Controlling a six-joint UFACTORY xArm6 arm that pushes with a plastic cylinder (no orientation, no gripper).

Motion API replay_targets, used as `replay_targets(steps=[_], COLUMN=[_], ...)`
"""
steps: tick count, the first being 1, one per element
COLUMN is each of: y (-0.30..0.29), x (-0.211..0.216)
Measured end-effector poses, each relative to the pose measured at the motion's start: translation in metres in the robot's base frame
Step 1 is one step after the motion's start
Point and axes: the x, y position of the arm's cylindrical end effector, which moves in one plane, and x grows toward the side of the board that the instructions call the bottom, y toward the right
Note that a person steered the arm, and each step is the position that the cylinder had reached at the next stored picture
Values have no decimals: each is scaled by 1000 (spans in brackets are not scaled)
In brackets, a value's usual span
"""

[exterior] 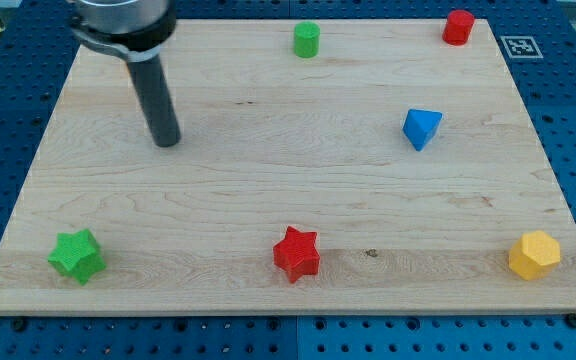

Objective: Slightly move the blue cube to the right

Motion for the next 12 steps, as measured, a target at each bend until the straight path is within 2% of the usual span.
replay_targets(steps=[3, 8, 10, 12], y=[-87, -98, -104, -79], x=[-60, -93, -152, -189])
